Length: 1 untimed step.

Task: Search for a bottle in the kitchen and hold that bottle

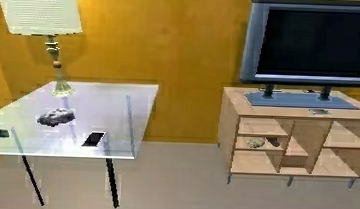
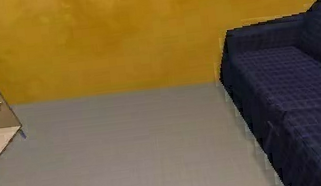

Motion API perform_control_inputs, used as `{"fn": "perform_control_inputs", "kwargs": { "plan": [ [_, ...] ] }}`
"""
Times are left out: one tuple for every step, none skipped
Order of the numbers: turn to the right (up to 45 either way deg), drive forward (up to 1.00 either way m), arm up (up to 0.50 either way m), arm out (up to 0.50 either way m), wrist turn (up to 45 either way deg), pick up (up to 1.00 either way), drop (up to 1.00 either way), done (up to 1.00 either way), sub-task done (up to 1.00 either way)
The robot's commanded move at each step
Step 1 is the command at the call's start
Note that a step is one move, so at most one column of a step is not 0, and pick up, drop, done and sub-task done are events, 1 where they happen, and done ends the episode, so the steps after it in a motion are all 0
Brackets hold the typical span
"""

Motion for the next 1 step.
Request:
{"fn": "perform_control_inputs", "kwargs": {
  "plan": [
    [-45.0, 0.0, 0.0, 0.0, 0.0, 0.0, 0.0, 0.0, 0.0]
  ]
}}
